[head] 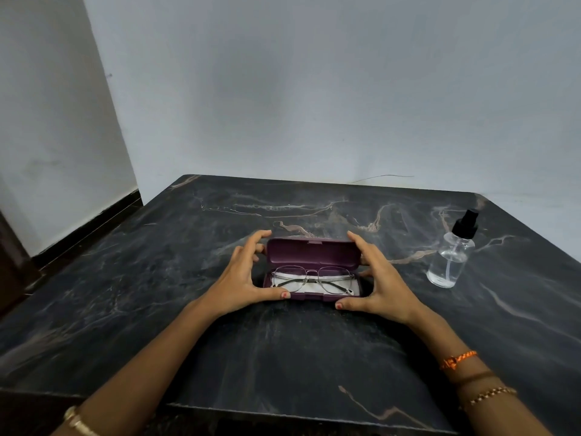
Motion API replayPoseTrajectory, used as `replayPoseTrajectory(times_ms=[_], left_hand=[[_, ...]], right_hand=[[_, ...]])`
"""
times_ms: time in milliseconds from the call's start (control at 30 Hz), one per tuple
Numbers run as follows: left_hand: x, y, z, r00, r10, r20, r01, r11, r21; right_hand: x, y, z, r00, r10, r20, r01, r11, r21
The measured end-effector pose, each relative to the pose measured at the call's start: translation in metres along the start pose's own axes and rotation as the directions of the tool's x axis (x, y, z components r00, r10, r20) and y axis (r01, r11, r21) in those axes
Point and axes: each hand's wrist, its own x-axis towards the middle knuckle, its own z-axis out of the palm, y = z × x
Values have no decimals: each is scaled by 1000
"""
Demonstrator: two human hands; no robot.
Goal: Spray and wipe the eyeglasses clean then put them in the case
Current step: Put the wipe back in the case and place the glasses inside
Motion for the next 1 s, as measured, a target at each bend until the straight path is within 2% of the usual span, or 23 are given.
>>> replayPoseTrajectory(times_ms=[167, 400, 533, 733, 867, 1000], left_hand=[[0, 1, 1, 999, 29, -16, -29, 1000, -1], [2, -4, 2, 992, 123, -35, -122, 992, 14], [2, -4, 2, 984, 171, -44, -168, 984, 59], [3, -7, 5, 955, 296, 6, -291, 935, 201], [4, -8, 7, 937, 348, 6, -345, 927, 147], [4, -10, 9, 920, 390, -27, -384, 914, 134]], right_hand=[[0, -1, 0, 996, -88, -28, 87, 995, -42], [1, 1, 3, 988, -153, 6, 152, 975, -160], [2, 4, 5, 988, -152, 7, 151, 973, -173], [0, -1, 8, 982, -169, 85, 188, 907, -377], [1, -3, 11, 976, -197, 98, 219, 875, -431], [-1, -6, 12, 980, -142, 137, 187, 888, -420]])
